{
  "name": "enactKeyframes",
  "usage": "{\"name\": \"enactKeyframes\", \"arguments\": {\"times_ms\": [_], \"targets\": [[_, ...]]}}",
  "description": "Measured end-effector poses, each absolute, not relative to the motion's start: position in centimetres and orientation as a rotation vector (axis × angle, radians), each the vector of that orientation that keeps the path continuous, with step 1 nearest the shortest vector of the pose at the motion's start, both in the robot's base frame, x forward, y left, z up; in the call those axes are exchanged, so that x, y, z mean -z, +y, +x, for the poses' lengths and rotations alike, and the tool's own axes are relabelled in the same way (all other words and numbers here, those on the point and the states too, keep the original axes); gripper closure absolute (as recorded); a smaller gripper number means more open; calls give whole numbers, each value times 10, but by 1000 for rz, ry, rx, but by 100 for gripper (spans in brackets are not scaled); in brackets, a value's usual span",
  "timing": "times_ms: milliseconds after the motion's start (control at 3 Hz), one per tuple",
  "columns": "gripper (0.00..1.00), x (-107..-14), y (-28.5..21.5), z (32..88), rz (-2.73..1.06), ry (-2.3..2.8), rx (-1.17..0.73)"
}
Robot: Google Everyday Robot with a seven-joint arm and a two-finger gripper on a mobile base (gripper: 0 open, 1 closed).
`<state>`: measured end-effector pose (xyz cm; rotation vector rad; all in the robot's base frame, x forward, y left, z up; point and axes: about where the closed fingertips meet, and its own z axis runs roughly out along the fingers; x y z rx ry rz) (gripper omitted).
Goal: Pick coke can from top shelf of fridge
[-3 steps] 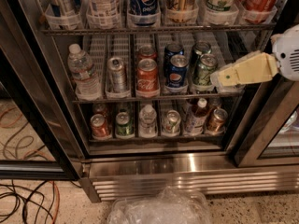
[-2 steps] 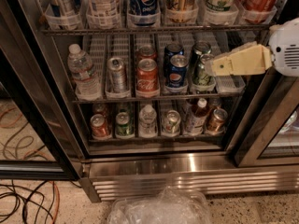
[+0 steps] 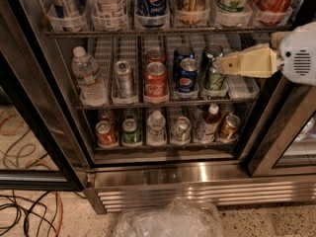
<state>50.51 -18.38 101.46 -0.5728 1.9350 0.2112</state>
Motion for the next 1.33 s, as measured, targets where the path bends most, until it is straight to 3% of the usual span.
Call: {"name": "enactKeyframes", "arguments": {"times_ms": [333,667,1333], "targets": [[42,-1017,-181,512,-486,1903,-235],[47,-1027,-183,519,-424,1857,-226],[36,-1048,-190,538,-355,1760,-189]]}}
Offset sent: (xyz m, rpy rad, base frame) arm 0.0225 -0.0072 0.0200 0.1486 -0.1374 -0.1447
